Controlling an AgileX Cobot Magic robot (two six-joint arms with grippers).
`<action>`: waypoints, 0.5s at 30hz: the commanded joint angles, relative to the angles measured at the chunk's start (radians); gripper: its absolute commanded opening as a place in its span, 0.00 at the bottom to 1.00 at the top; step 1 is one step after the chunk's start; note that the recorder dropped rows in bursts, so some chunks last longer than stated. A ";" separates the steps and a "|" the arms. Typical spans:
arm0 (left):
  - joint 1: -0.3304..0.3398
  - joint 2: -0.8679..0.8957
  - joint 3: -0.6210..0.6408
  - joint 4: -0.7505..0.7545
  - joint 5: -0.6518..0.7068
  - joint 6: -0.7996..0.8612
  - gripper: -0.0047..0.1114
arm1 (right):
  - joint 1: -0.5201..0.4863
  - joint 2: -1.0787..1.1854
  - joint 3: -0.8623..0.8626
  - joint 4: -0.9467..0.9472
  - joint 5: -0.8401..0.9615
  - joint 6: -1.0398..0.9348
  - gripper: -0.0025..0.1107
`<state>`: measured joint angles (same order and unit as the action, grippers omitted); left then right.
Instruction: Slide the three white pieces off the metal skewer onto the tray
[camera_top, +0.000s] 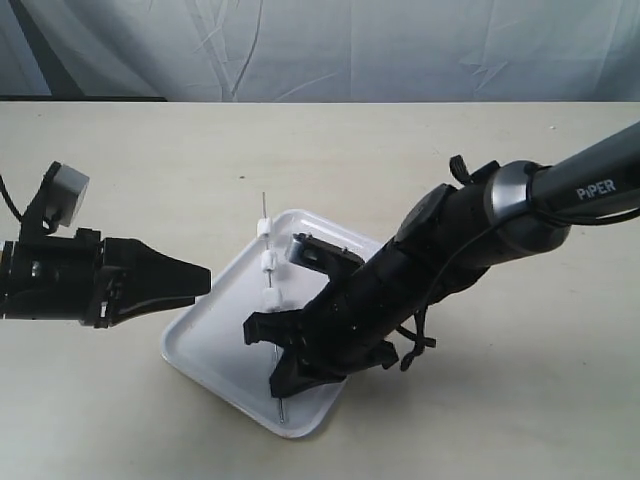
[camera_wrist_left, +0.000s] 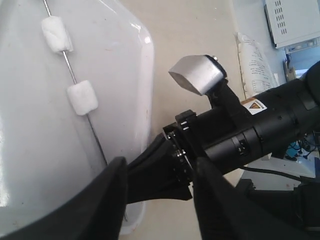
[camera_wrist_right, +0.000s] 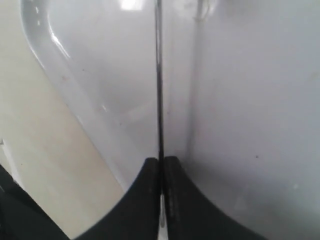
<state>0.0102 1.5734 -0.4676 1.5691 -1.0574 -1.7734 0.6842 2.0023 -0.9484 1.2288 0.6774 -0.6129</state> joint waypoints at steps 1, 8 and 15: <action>-0.004 0.001 -0.004 -0.044 0.009 0.002 0.40 | 0.004 -0.085 0.005 -0.101 0.042 -0.020 0.02; -0.004 0.001 -0.004 -0.150 -0.021 -0.007 0.40 | 0.004 -0.205 0.012 -0.294 0.166 0.117 0.02; -0.004 0.001 -0.004 -0.204 -0.016 -0.056 0.40 | 0.004 -0.353 0.153 -0.316 0.186 0.117 0.02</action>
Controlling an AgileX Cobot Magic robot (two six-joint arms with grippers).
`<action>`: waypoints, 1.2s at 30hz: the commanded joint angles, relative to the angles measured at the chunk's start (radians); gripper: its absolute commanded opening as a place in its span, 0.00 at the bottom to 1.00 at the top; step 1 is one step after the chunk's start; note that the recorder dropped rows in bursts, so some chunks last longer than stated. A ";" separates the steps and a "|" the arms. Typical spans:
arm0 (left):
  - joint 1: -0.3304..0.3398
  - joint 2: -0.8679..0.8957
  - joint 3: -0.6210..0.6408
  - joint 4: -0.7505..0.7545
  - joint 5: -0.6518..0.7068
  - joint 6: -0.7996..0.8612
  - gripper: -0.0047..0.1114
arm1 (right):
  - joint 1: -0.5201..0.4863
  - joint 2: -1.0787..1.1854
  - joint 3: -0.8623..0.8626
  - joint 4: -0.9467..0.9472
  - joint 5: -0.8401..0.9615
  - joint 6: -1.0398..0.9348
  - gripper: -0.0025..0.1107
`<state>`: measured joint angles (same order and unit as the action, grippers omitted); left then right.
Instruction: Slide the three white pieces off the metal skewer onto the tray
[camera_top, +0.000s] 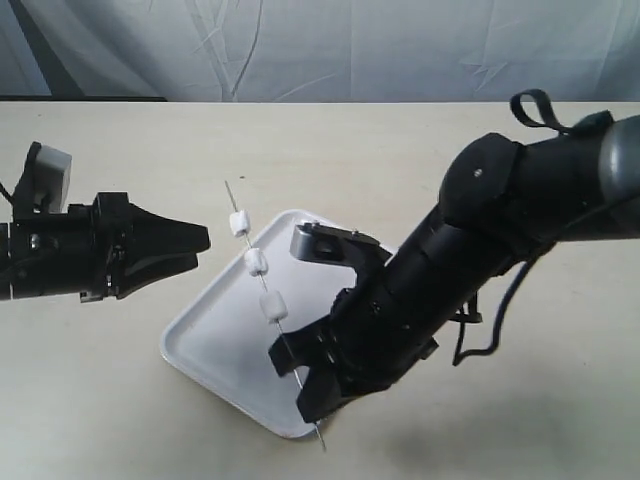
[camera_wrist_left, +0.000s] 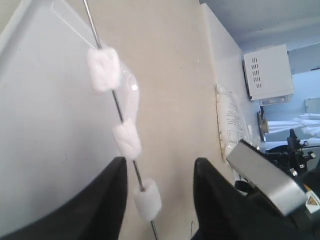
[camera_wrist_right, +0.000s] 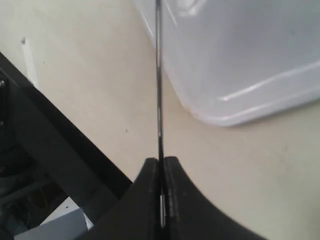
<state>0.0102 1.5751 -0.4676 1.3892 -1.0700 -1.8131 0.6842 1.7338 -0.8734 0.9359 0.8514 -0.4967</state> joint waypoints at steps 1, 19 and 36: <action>-0.007 0.000 -0.004 -0.025 -0.004 -0.028 0.40 | 0.004 -0.106 0.099 -0.024 0.012 -0.003 0.02; -0.183 0.030 -0.004 -0.209 0.023 -0.008 0.40 | 0.004 -0.264 0.181 0.032 0.083 -0.038 0.02; -0.183 0.030 -0.004 -0.188 0.038 -0.002 0.40 | 0.004 -0.264 0.181 0.094 0.136 -0.113 0.02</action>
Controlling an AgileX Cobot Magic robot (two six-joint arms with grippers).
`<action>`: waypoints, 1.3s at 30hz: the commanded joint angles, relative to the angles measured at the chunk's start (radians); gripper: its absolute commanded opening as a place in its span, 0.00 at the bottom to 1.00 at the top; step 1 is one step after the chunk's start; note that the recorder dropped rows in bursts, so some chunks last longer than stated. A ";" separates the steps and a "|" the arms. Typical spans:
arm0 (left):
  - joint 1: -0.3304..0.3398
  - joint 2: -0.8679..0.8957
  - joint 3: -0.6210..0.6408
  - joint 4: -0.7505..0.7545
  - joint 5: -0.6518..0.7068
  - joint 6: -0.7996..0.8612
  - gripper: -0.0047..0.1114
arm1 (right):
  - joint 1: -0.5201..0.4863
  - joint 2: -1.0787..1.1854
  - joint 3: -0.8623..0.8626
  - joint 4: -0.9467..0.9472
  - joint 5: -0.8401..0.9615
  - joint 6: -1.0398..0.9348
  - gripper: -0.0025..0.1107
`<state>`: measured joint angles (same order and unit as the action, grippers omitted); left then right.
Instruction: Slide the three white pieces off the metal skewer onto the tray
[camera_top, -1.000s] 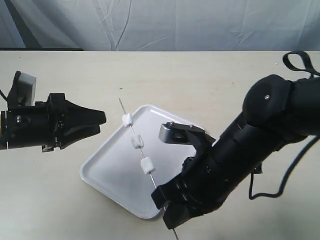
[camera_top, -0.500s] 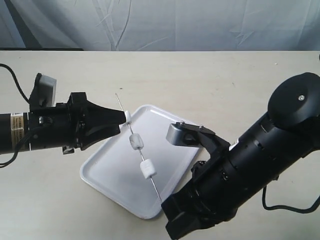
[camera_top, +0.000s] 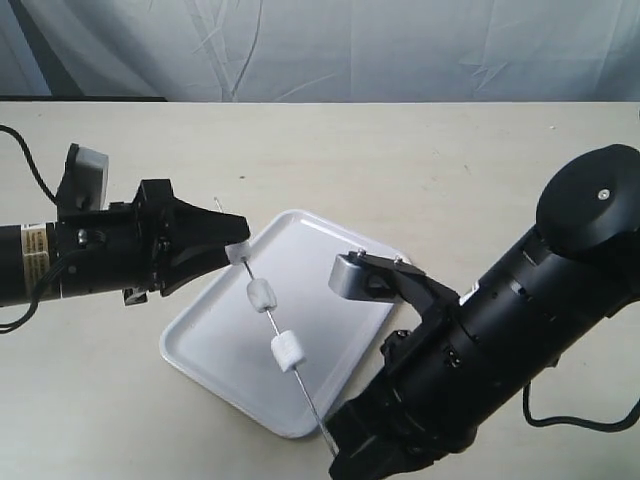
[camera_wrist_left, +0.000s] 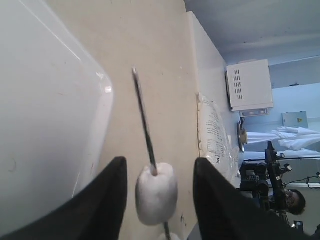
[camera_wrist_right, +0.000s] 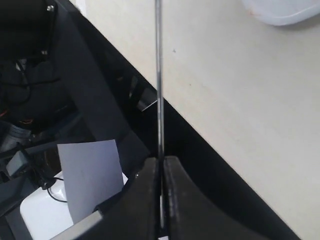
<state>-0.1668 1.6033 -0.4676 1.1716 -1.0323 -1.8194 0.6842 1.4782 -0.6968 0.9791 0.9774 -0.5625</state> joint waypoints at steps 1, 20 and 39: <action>-0.006 0.002 -0.004 0.035 0.000 0.004 0.40 | 0.004 -0.008 0.004 0.062 0.006 -0.057 0.02; -0.006 0.002 -0.004 0.014 -0.044 0.006 0.18 | 0.004 -0.008 0.049 0.041 -0.039 -0.058 0.02; -0.004 0.002 -0.004 -0.167 0.065 0.127 0.18 | 0.004 -0.104 0.192 0.036 -0.050 -0.069 0.02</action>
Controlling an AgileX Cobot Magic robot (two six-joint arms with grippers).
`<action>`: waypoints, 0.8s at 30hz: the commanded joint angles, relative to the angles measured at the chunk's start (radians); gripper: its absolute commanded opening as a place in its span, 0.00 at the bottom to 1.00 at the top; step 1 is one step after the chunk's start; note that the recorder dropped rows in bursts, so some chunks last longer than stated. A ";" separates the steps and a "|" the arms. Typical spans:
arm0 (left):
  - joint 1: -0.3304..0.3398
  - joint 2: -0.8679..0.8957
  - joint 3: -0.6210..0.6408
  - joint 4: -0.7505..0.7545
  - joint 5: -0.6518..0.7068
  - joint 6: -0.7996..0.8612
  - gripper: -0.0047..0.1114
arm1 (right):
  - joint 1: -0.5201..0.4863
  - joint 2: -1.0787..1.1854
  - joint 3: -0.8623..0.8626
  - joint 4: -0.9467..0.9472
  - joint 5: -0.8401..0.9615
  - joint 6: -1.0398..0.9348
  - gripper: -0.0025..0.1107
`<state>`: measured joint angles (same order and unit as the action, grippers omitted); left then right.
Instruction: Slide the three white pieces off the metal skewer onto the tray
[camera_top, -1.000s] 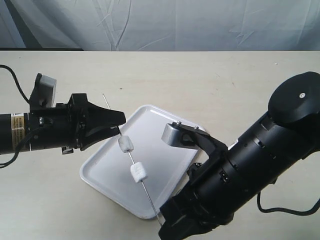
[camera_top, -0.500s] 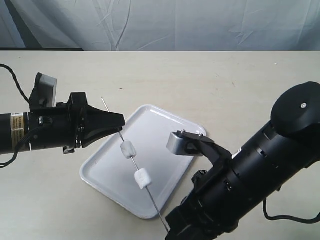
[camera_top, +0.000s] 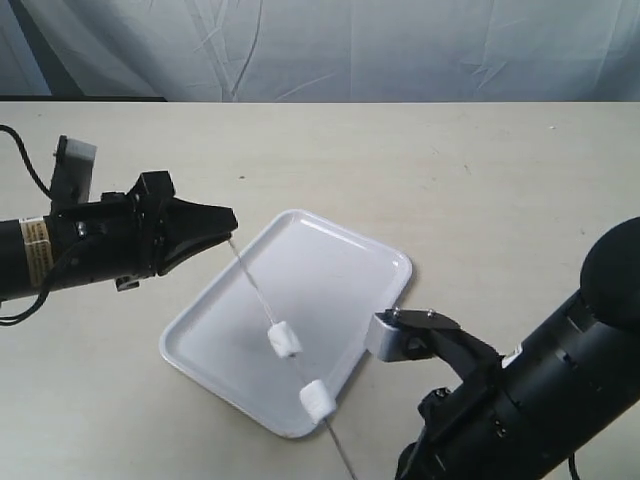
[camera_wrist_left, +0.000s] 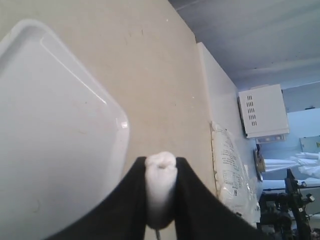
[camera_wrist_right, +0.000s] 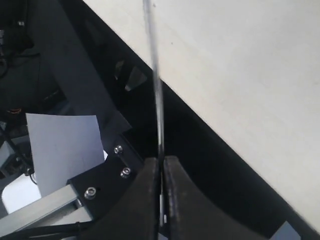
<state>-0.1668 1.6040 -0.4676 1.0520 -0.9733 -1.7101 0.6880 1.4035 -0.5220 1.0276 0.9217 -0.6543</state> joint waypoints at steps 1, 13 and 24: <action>-0.004 0.001 -0.004 -0.050 0.006 0.018 0.18 | 0.000 -0.042 0.025 -0.013 0.006 0.025 0.02; -0.008 0.089 -0.004 0.293 0.111 -0.024 0.16 | 0.000 -0.119 0.036 -0.009 -0.088 0.090 0.02; -0.086 0.243 -0.054 0.076 -0.093 0.126 0.34 | 0.000 -0.119 0.036 0.017 -0.116 0.094 0.02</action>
<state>-0.2472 1.8457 -0.5058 1.1580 -1.0319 -1.5989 0.6880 1.2941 -0.4895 1.0278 0.8158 -0.5607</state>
